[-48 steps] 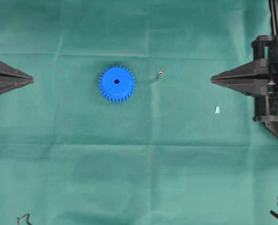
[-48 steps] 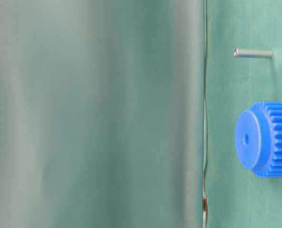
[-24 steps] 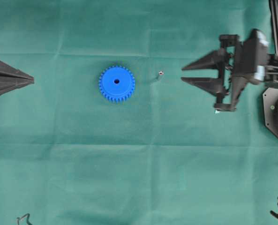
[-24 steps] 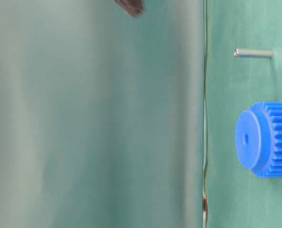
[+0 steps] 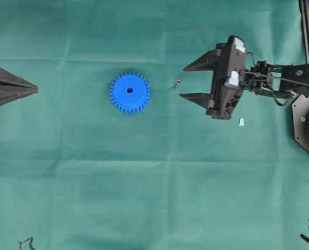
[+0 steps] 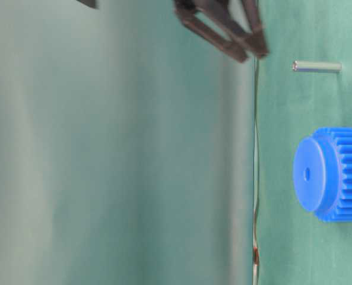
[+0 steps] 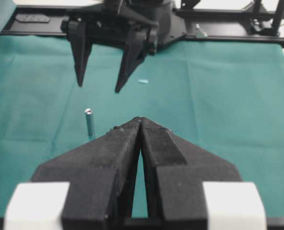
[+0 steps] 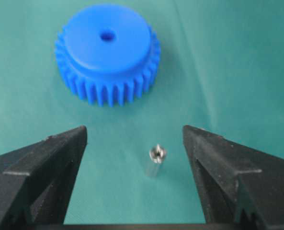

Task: Insert the shaft into the center hole of the gear.
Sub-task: 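Lower the right gripper over the silver shaft and close on it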

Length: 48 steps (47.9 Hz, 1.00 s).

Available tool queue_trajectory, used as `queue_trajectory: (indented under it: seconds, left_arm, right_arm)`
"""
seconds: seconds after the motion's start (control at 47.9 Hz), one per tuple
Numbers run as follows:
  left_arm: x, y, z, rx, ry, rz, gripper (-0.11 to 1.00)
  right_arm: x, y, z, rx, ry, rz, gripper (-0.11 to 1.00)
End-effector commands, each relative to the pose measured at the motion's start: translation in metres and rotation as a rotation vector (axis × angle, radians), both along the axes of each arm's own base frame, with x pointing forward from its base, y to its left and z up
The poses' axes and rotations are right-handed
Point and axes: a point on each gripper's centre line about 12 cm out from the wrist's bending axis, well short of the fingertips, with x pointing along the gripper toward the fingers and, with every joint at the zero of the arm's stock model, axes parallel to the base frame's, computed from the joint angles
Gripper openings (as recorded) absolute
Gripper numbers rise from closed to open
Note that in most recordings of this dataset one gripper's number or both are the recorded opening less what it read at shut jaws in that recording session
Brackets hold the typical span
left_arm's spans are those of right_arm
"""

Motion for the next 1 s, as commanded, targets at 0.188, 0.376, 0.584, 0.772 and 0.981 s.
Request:
queue_trajectory:
  seconds: [0.188, 0.376, 0.584, 0.772, 0.981]
  left_arm:
    - [0.003, 0.000, 0.008, 0.005, -0.017, -0.002, 0.00]
    - [0.003, 0.000, 0.008, 0.001, -0.017, -0.002, 0.00]
    - [0.003, 0.000, 0.008, 0.001, -0.015, -0.002, 0.00]
    - [0.003, 0.000, 0.008, 0.003, -0.015, -0.002, 0.00]
    - [0.003, 0.000, 0.007, 0.001, -0.012, -0.002, 0.00]
  right_arm:
    - [0.011, -0.006, -0.017, 0.015, -0.008, -0.041, 0.85]
    - [0.012, -0.011, -0.030, 0.022, 0.011, -0.064, 0.85]
    - [0.015, -0.012, -0.038, 0.028, 0.032, -0.069, 0.80]
    - [0.016, -0.012, -0.038, 0.028, 0.032, -0.069, 0.62]
    - [0.016, -0.012, -0.038, 0.028, 0.035, -0.067, 0.17]
